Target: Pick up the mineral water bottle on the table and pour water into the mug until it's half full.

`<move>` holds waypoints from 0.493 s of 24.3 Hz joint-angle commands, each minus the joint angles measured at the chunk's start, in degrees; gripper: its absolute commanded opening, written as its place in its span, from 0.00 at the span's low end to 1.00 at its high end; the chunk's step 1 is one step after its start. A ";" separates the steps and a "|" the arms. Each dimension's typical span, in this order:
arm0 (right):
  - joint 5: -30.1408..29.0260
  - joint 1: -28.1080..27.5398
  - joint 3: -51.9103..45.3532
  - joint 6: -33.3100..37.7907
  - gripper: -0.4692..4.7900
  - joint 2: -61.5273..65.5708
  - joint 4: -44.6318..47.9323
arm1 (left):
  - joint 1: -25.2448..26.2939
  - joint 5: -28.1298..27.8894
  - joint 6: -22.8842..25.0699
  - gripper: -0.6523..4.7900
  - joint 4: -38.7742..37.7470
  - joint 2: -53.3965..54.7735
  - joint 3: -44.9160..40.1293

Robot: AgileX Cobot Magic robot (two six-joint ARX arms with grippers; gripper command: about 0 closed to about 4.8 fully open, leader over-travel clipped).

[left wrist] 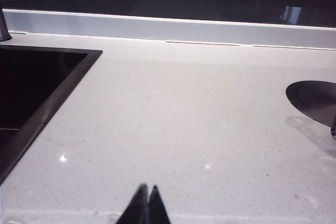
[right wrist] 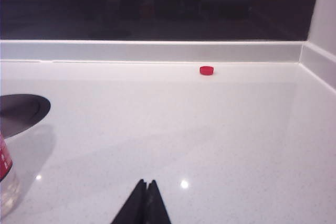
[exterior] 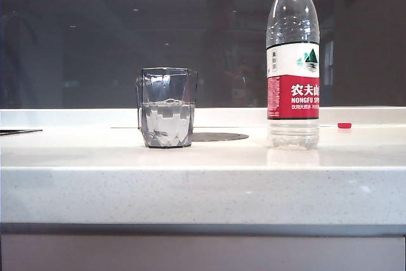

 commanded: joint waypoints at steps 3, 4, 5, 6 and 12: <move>0.02 0.00 -0.20 0.09 0.09 -0.13 2.08 | 0.07 0.24 0.11 0.11 0.37 0.02 0.15; 0.02 0.00 -0.20 0.09 0.09 -0.13 2.08 | 0.07 0.24 0.11 0.11 0.37 0.02 0.15; 0.04 0.00 -0.20 0.07 0.09 -0.13 2.08 | 0.07 0.24 0.11 0.11 0.37 0.02 0.15; 0.09 0.00 -0.20 0.07 0.09 -0.13 2.08 | 0.07 0.24 0.11 0.11 0.37 0.02 0.15; 0.09 0.00 -0.20 0.07 0.09 -0.13 1.79 | 0.07 0.24 0.11 0.11 0.37 0.02 0.15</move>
